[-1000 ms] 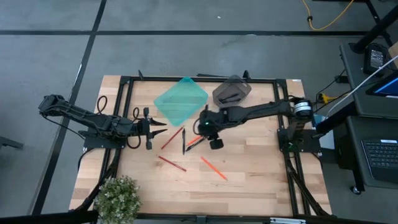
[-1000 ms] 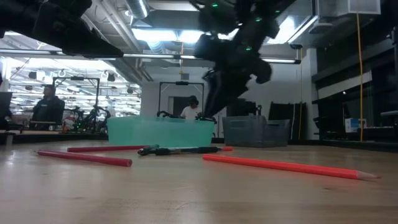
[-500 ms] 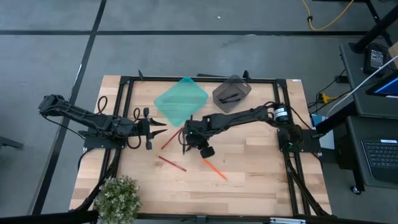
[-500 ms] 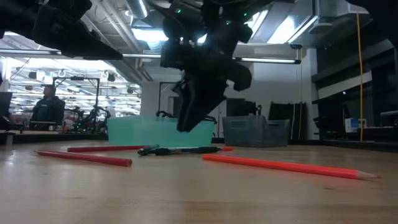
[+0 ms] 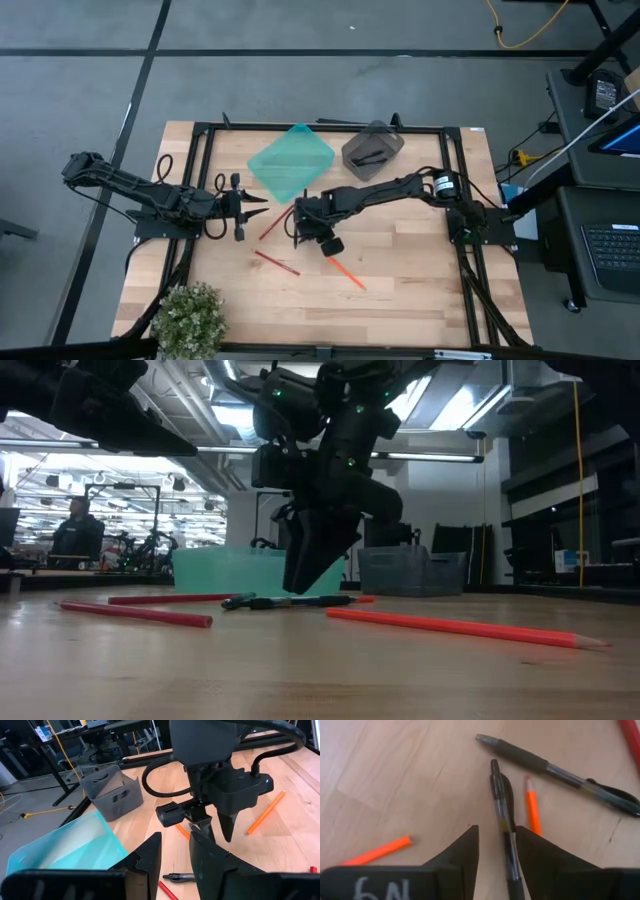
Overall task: Sort pens & pencils
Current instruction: Put the black pen into the gray bin
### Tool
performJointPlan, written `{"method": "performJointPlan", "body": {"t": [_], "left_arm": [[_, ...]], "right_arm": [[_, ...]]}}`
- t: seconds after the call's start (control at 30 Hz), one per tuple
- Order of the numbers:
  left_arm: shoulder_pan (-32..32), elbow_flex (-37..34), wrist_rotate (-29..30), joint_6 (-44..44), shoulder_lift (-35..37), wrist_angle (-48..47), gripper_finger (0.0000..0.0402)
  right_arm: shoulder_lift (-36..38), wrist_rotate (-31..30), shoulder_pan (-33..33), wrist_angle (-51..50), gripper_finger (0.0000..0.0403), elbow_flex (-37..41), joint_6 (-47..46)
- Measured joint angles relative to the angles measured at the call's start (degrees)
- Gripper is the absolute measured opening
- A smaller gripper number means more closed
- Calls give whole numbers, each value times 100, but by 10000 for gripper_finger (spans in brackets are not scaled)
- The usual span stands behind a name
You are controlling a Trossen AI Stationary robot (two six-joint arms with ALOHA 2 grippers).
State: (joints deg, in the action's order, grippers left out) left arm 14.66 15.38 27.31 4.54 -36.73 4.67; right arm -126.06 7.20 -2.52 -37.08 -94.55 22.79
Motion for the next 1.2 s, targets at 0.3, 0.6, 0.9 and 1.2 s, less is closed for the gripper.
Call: {"method": "performJointPlan", "body": {"t": [0.3,0.6,0.9,1.2], "left_arm": [[0,0,-2,-2,0,0,94],[2,0,-56,-125,0,1,94],[2,0,-173,-122,-2,-10,94],[4,0,-173,-140,-2,-15,94]], "right_arm": [[0,-7,26,-180,130,1,0],[-142,6,232,-381,130,11,-22],[-192,115,256,-475,125,5,-50],[-210,197,260,-618,54,3,-415]]}}
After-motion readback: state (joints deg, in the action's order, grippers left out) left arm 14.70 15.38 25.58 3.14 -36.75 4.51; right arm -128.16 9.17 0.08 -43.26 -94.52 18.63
